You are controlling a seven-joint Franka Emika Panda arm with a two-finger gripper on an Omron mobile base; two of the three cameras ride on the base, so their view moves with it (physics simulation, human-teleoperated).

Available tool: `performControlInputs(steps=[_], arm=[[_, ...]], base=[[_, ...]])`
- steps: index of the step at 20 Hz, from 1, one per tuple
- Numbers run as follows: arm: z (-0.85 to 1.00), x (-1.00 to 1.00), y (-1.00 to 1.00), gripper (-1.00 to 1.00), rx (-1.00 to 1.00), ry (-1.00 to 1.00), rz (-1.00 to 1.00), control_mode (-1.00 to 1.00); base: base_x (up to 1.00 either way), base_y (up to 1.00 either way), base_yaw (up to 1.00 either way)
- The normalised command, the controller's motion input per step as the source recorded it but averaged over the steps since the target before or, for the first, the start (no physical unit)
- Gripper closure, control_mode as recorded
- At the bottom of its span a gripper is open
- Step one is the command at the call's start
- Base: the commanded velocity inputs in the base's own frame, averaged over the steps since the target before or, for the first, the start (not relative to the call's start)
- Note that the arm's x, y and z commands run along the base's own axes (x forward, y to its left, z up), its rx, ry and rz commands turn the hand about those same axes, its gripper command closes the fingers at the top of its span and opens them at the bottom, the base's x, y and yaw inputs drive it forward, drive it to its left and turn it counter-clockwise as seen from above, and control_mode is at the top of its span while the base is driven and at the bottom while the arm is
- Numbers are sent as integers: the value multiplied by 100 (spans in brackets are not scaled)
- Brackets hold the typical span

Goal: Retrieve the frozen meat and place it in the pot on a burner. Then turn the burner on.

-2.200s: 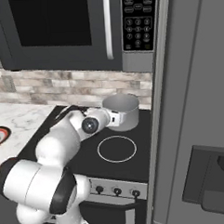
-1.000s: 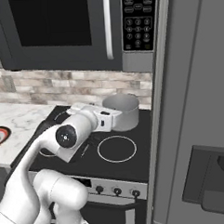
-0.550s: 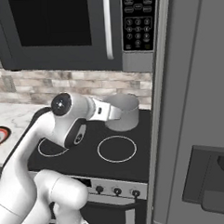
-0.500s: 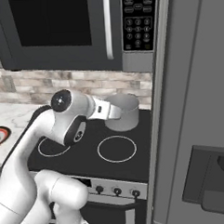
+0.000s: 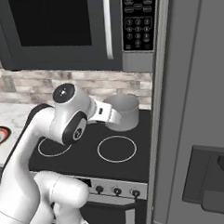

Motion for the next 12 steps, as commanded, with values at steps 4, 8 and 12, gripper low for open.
performControlInputs(steps=[4, 8, 12], arm=[[-43, -34, 0, -100, 0, 1, 8, -100], [-43, -37, 0, -100, 0, 0, 8, -100], [-36, -23, 0, -100, 0, 9, 4, -100]], base=[[0, 0, 0], [0, 0, 0], [0, 0, 0]])
